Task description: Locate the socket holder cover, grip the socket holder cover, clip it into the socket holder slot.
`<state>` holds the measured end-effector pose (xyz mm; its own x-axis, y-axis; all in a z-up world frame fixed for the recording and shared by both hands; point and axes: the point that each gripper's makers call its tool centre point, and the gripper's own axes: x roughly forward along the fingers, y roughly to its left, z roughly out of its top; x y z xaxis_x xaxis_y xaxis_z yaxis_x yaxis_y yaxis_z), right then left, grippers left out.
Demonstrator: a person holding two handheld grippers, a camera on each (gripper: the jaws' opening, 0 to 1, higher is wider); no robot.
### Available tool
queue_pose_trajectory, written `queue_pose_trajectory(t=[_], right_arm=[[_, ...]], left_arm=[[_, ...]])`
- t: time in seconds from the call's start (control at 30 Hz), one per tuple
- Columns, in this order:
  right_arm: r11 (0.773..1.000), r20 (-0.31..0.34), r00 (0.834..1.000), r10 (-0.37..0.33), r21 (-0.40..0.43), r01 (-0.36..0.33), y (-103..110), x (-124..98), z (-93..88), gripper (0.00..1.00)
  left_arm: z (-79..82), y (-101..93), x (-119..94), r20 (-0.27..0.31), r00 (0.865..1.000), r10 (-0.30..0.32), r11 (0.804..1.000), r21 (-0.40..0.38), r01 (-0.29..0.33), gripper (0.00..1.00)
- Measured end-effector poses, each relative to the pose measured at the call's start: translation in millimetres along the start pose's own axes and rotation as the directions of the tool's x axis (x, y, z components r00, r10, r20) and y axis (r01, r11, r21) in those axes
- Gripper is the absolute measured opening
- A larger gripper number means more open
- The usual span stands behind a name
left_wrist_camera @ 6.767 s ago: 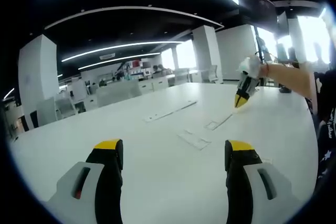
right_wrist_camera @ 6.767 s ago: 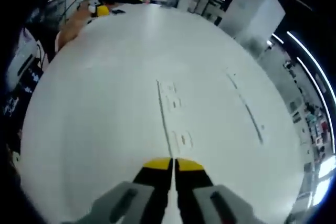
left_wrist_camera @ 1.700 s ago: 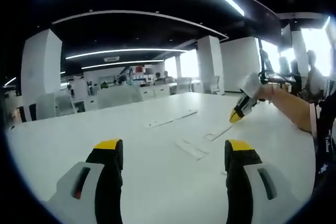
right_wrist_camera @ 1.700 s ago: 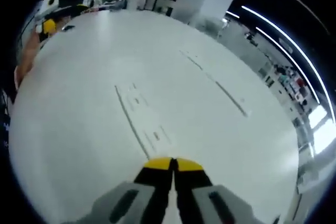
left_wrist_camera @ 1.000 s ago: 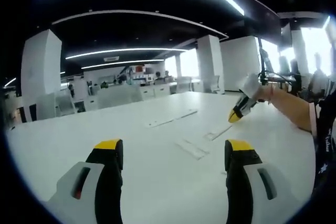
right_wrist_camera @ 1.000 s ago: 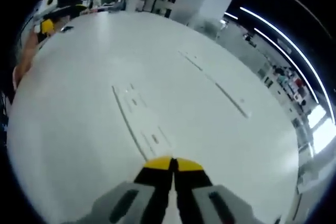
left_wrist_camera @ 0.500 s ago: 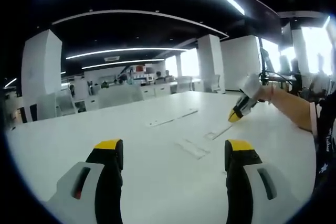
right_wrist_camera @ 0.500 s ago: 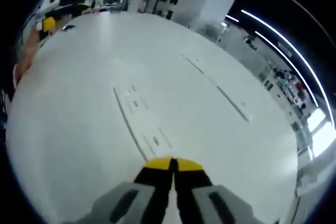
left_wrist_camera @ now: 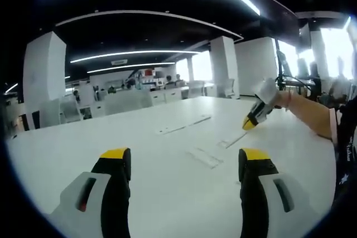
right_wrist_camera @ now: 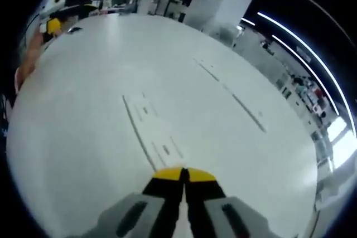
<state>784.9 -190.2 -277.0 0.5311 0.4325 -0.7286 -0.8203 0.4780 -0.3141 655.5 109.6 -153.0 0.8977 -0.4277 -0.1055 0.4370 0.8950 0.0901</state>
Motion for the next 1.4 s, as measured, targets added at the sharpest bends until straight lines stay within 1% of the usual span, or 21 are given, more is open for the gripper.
queue_pose_trajectory(t=[0.77, 1.4], right_arm=[[1.0, 0.018, 1.0, -0.013, -0.015, 0.013, 4.9, 2.7, 6.7, 0.04], [0.999, 0.017, 1.0, -0.016, -0.049, 0.016, 12.6, 3.6, 11.2, 0.04]], left_arm=[[-2.5, -2.9, 0.3, -0.01, 1.0, -0.006, 1.0, 0.002, 0.006, 0.78], [-2.6, -2.9, -1.5, -0.012, 1.0, -0.007, 1.0, 0.003, 0.007, 0.78]])
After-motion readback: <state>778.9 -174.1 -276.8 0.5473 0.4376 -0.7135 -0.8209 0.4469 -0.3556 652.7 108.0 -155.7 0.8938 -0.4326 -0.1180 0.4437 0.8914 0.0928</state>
